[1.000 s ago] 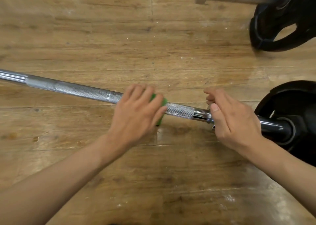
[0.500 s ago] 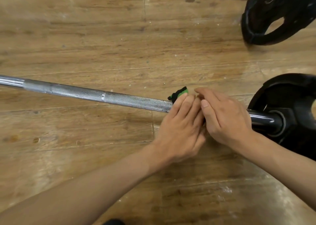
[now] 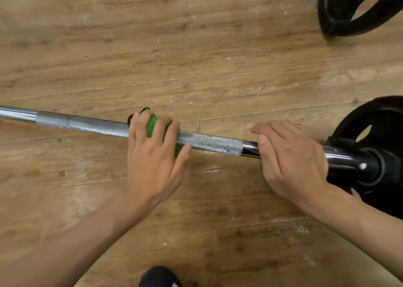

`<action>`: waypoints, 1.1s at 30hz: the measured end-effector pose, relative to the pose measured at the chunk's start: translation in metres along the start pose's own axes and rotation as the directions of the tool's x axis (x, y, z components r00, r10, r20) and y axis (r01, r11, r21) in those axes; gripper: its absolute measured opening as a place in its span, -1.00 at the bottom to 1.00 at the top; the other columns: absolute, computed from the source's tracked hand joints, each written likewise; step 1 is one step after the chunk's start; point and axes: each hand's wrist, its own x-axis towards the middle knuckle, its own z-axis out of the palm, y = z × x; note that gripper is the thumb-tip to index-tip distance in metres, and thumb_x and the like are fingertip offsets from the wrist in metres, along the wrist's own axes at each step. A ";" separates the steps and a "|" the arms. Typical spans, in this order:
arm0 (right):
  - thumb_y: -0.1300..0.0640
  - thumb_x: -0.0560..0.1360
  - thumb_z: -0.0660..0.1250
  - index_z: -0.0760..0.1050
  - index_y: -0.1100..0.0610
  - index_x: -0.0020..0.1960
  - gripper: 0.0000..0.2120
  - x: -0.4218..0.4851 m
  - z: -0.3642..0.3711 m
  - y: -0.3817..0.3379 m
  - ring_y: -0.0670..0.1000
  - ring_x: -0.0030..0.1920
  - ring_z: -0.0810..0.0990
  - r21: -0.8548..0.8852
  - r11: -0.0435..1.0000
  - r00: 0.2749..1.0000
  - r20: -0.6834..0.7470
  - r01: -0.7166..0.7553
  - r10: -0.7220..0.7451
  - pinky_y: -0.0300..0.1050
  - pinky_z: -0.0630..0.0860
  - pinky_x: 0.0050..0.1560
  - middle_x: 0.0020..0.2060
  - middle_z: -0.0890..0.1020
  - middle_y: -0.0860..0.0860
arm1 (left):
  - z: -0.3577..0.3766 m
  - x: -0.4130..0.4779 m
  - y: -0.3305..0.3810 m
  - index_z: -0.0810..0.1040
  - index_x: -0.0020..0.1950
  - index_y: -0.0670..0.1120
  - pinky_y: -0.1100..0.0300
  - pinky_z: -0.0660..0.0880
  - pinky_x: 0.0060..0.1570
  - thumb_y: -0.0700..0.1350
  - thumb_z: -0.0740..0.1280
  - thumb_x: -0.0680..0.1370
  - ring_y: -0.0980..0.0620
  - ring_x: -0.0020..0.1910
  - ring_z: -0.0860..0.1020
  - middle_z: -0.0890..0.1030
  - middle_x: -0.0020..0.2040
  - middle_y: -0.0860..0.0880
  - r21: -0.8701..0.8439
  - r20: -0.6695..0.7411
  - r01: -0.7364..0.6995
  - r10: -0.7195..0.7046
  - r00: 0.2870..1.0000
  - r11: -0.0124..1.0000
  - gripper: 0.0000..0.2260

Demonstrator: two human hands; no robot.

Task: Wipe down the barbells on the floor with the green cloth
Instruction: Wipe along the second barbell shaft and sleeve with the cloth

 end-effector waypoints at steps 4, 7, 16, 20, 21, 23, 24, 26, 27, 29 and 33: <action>0.07 0.68 0.04 0.61 0.18 0.07 -0.63 -0.006 0.000 -0.006 0.12 -0.03 0.56 -0.032 0.999 1.000 0.001 0.021 -0.021 -0.03 0.40 -0.08 -0.03 0.65 0.04 | 0.004 -0.002 0.056 0.58 0.31 -0.19 -0.26 0.10 0.58 0.19 -0.08 0.72 -0.31 0.38 0.43 0.59 0.25 -0.15 -0.079 0.021 -0.089 0.091 0.996 0.993 -0.39; 0.06 0.70 0.02 0.59 0.19 0.12 -0.61 -0.009 0.000 -0.005 0.14 0.01 0.56 -0.040 0.998 0.999 0.026 0.046 -0.045 0.02 0.46 -0.02 0.02 0.64 0.06 | 0.004 -0.006 0.086 0.49 0.46 -0.24 -0.22 0.12 0.59 0.18 -0.02 0.70 -0.27 0.45 0.40 0.54 0.39 -0.20 -0.144 0.034 -0.207 0.214 0.976 0.968 -0.39; 0.01 0.71 -0.05 0.58 0.19 0.12 -0.54 -0.011 0.002 -0.002 0.13 0.01 0.57 -0.022 0.999 1.000 -0.006 0.028 -0.028 0.07 0.53 -0.17 -0.01 0.64 0.05 | -0.009 0.032 0.039 0.62 0.29 -0.14 -0.08 0.37 0.24 0.11 0.11 0.70 -0.19 0.21 0.54 0.65 0.22 -0.14 -0.151 0.060 -0.216 0.227 0.972 0.965 -0.56; 0.00 0.71 -0.08 0.56 0.19 0.15 -0.53 -0.008 0.000 -0.002 0.10 -0.03 0.56 0.030 1.000 1.000 -0.027 -0.004 0.005 0.04 0.51 -0.23 -0.01 0.61 0.05 | -0.001 0.039 0.072 0.59 0.10 -0.11 -0.07 0.38 0.04 0.09 0.11 0.69 -0.21 -0.08 0.54 0.58 -0.05 -0.13 -0.219 0.088 -0.250 0.274 0.958 0.943 -0.64; 0.01 0.71 -0.07 0.55 0.19 0.16 -0.55 -0.008 0.000 -0.002 0.09 -0.04 0.56 0.052 0.999 0.999 -0.027 -0.016 0.017 0.04 0.50 -0.23 0.00 0.60 0.05 | 0.001 0.035 0.086 0.58 0.12 -0.13 -0.09 0.40 0.05 0.06 0.14 0.68 -0.22 -0.06 0.52 0.57 -0.01 -0.16 -0.215 0.063 -0.269 0.288 0.956 0.939 -0.67; 0.03 0.68 -0.04 0.54 0.20 0.20 -0.57 -0.008 0.000 -0.004 0.11 -0.01 0.56 0.079 0.997 0.999 -0.032 -0.022 0.025 0.07 0.53 -0.17 0.03 0.60 0.07 | 0.007 0.022 0.109 0.58 0.25 -0.22 -0.14 0.41 0.21 -0.01 0.18 0.66 -0.27 0.09 0.51 0.58 0.14 -0.24 -0.200 0.014 -0.285 0.294 0.956 0.937 -0.65; 0.02 0.68 -0.04 0.54 0.21 0.22 -0.55 -0.008 0.001 -0.004 0.13 0.01 0.57 0.079 0.997 0.999 -0.035 -0.019 0.022 0.09 0.55 -0.14 0.05 0.60 0.09 | 0.010 0.017 0.116 0.56 0.30 -0.25 -0.15 0.38 0.32 -0.04 0.19 0.65 -0.30 0.18 0.50 0.57 0.21 -0.27 -0.201 -0.004 -0.274 0.279 0.960 0.941 -0.63; 0.00 0.69 -0.07 0.54 0.23 0.27 -0.51 -0.009 0.002 -0.004 0.16 0.05 0.58 0.057 0.998 0.999 -0.034 -0.001 0.003 0.11 0.56 -0.08 0.09 0.61 0.12 | 0.014 0.012 0.115 0.54 0.34 -0.25 -0.16 0.36 0.42 -0.03 0.21 0.65 -0.31 0.27 0.51 0.57 0.27 -0.28 -0.184 -0.038 -0.280 0.278 0.960 0.942 -0.62; 0.00 0.70 -0.07 0.54 0.24 0.28 -0.50 -0.010 0.002 -0.004 0.17 0.06 0.59 0.032 0.999 1.000 -0.027 0.013 -0.012 0.10 0.56 -0.05 0.11 0.62 0.12 | 0.015 0.014 0.106 0.54 0.34 -0.21 -0.17 0.38 0.41 0.00 0.22 0.65 -0.28 0.27 0.53 0.59 0.26 -0.25 -0.150 -0.039 -0.300 0.297 0.954 0.942 -0.63; 0.02 0.69 0.00 0.58 0.22 0.25 -0.54 -0.010 0.003 -0.002 0.16 0.07 0.60 -0.050 0.998 0.999 -0.010 0.047 -0.047 0.05 0.53 -0.02 0.11 0.64 0.10 | 0.014 0.017 0.081 0.53 0.32 -0.11 -0.16 0.42 0.35 0.08 0.23 0.65 -0.23 0.20 0.56 0.60 0.20 -0.19 -0.065 -0.001 -0.316 0.316 0.949 0.947 -0.64; 0.04 0.65 0.18 0.65 0.17 0.15 -0.67 -0.013 0.010 0.001 0.13 -0.01 0.64 -0.213 0.973 0.994 -0.047 0.088 -0.100 0.03 0.59 -0.19 0.04 0.68 0.06 | 0.004 0.017 0.024 0.59 0.23 -0.12 -0.12 0.39 0.14 0.10 0.19 0.63 -0.23 0.05 0.52 0.58 0.09 -0.19 -0.009 0.012 -0.226 0.226 0.974 0.974 -0.63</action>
